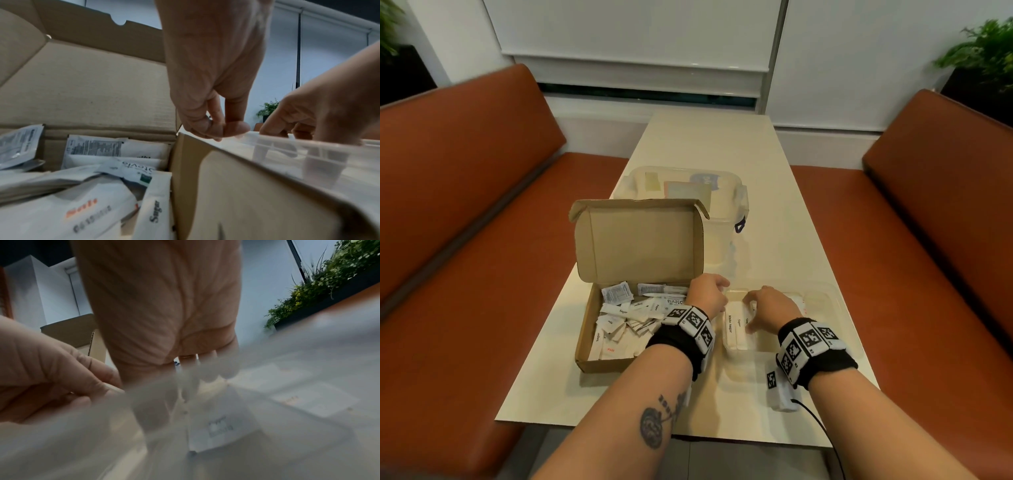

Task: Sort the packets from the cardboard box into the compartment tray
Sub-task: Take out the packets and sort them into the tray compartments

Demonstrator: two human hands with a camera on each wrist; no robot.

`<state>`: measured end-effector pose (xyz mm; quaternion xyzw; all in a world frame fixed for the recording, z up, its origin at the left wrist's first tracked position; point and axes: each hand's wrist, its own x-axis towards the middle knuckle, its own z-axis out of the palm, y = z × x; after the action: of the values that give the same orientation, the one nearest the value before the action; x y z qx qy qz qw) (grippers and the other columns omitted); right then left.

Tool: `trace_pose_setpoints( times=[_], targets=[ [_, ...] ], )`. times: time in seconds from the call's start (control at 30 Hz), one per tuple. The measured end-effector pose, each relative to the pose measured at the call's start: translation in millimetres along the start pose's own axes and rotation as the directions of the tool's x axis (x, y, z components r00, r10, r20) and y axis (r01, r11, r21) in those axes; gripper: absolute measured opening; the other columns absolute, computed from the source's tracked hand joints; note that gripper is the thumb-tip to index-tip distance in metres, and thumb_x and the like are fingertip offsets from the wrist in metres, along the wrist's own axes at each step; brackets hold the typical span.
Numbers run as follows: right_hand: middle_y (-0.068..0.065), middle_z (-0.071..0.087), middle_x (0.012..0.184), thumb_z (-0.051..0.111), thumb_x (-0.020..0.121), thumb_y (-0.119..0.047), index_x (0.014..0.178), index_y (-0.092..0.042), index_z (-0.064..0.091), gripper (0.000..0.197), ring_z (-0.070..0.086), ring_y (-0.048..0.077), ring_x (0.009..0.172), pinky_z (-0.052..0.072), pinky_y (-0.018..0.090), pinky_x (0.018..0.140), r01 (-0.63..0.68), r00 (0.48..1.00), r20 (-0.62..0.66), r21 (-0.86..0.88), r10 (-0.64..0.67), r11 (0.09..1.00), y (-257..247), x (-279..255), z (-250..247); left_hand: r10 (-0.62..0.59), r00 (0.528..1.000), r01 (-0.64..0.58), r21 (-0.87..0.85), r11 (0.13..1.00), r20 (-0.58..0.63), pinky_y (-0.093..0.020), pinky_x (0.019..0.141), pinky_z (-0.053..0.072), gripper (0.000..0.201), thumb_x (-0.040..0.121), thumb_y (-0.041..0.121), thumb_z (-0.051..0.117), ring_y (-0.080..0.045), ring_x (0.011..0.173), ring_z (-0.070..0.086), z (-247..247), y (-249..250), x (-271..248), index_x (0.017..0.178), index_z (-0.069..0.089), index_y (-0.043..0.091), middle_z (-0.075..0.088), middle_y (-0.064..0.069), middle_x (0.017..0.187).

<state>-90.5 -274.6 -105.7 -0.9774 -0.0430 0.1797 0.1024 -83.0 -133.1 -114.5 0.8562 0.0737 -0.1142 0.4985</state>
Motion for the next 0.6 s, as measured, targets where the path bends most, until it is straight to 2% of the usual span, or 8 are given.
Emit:
trace_pose_setpoints(
  times=[0.1,0.23,0.33,0.37,0.4,0.47,0.53,0.6],
  targets=[
    [0.006,0.05,0.123,0.077,0.076,-0.026,0.128,-0.02,0.054,0.057,0.055,0.022,0.11,0.045,0.031,0.091,0.014,1.0,-0.025,0.007,-0.014,1.0,-3,-3,-1,0.038,0.999,-0.038,-0.002,0.999,0.007,-0.027,0.073,0.056,0.037,0.084,-0.004,0.063,-0.025,0.091,0.065,-4,0,-6,0.118,0.064,0.011,0.057,-0.012,0.12],
    [0.008,0.055,0.113,0.064,0.086,-0.026,0.115,-0.017,0.061,0.031,0.057,0.021,0.098,0.043,0.028,0.08,0.073,0.97,-0.242,0.145,-0.036,0.987,-23,-8,-14,0.081,0.997,-0.081,-0.049,0.996,-0.006,-0.033,0.082,0.057,0.025,0.088,0.019,0.065,-0.019,0.085,0.064,-25,4,-18,0.112,0.067,0.011,0.064,-0.008,0.109],
    [0.003,0.058,0.091,0.06,0.087,-0.022,0.094,-0.014,0.065,0.012,0.051,0.017,0.08,0.036,0.025,0.068,0.201,0.917,-0.387,0.242,-0.096,0.949,-58,-12,-22,0.058,0.998,-0.063,-0.167,0.984,-0.04,-0.022,0.06,0.056,0.009,0.09,0.016,0.063,-0.01,0.061,0.063,-58,2,-27,0.088,0.069,0.011,0.066,-0.003,0.078],
    [0.0,0.056,0.081,0.061,0.086,-0.021,0.085,-0.015,0.063,0.007,0.049,0.016,0.075,0.034,0.025,0.063,0.248,0.909,-0.396,0.271,-0.127,0.93,-72,-14,-22,0.048,0.997,-0.059,-0.183,0.981,-0.064,-0.019,0.051,0.053,0.013,0.091,0.015,0.062,-0.009,0.055,0.061,-71,-3,-29,0.079,0.067,0.012,0.065,-0.001,0.07],
    [-0.003,0.053,0.073,0.061,0.086,-0.02,0.075,-0.017,0.058,0.012,0.047,0.015,0.07,0.032,0.025,0.058,0.284,0.911,-0.379,0.297,-0.16,0.912,-85,-15,-19,0.035,0.995,-0.052,-0.186,0.981,-0.094,-0.019,0.047,0.05,0.017,0.091,0.014,0.061,-0.01,0.052,0.059,-85,-10,-31,0.075,0.065,0.013,0.064,0.0,0.066],
    [-0.006,0.052,0.067,0.062,0.086,-0.019,0.068,-0.021,0.053,0.02,0.048,0.013,0.065,0.032,0.021,0.053,0.339,0.925,-0.287,0.316,-0.251,0.886,-110,-16,-8,-0.004,0.98,-0.022,-0.131,0.991,-0.2,-0.024,0.052,0.047,0.019,0.091,0.016,0.06,-0.012,0.054,0.055,-112,-31,-35,0.073,0.065,0.013,0.066,-0.002,0.068],
    [0.0,0.062,0.075,0.057,0.088,-0.017,0.078,-0.016,0.064,0.012,0.055,0.016,0.073,0.038,0.022,0.06,0.377,0.924,-0.176,0.268,-0.34,0.886,-130,-14,7,-0.039,0.931,0.035,-0.018,0.999,-0.364,-0.026,0.066,0.049,0.015,0.089,0.017,0.061,-0.016,0.066,0.059,-132,-57,-40,0.077,0.068,0.012,0.069,-0.005,0.078],
    [0.008,0.066,0.083,0.052,0.089,-0.013,0.088,-0.008,0.069,0.018,0.062,0.024,0.082,0.042,0.025,0.066,0.41,0.912,-0.087,0.215,-0.401,0.886,-145,-11,22,-0.073,0.871,0.115,0.059,0.992,-0.486,-0.034,0.081,0.052,0.01,0.087,0.018,0.063,-0.023,0.089,0.063,-144,-80,-47,0.092,0.07,0.011,0.07,-0.006,0.094]
  ],
)
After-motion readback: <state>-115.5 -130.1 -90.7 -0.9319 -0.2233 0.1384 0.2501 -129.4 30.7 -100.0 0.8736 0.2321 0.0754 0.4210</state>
